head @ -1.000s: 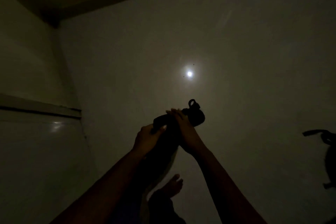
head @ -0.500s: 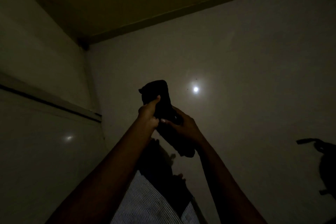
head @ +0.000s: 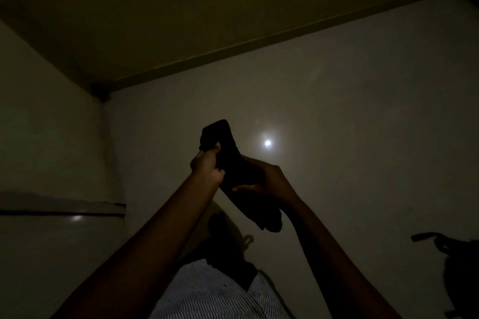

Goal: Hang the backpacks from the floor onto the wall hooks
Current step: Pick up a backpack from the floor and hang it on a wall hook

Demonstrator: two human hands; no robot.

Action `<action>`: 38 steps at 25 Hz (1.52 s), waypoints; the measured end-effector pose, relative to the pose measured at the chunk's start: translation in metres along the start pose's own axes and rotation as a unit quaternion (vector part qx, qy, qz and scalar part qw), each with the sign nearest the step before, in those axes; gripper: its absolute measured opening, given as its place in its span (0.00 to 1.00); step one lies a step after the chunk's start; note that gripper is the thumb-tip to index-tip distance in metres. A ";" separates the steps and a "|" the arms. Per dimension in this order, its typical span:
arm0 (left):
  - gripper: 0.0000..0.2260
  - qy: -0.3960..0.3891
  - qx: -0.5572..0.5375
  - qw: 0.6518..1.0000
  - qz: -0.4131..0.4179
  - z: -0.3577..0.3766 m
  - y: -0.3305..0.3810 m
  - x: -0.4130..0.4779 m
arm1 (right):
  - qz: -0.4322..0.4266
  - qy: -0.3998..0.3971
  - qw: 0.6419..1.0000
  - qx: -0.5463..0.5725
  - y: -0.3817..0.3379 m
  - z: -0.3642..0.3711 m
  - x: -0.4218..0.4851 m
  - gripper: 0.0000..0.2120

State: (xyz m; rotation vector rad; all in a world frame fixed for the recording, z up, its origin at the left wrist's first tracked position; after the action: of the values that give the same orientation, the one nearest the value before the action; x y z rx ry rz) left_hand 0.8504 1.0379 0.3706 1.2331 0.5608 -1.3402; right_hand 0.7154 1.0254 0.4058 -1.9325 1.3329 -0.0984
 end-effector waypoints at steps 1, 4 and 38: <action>0.21 -0.005 0.000 1.000 0.005 0.012 0.007 0.005 | -0.014 0.047 0.999 -0.018 0.000 -0.009 0.011 0.29; 0.20 0.006 -0.023 1.000 0.020 0.036 0.022 0.023 | -0.036 0.156 0.987 -0.029 0.002 -0.022 0.036 0.14; 0.09 -0.031 0.518 0.672 0.528 0.376 0.427 0.115 | -0.037 0.062 0.983 0.172 -0.212 -0.229 0.540 0.07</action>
State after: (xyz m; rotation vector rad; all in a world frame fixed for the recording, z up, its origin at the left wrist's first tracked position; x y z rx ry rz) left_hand 1.1456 0.5664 0.5359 1.9087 -1.0796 -0.5491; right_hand 1.0138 0.4882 0.5124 -1.7024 1.2304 -0.4614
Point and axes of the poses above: each hand's wrist, its own x-axis towards the middle knuckle, its own z-axis out of the palm, y = z × x, the point moved 6 cm from there along x, towards the middle knuckle, and after that the axes turned 14 degrees about -x, right-handed, at the moved point
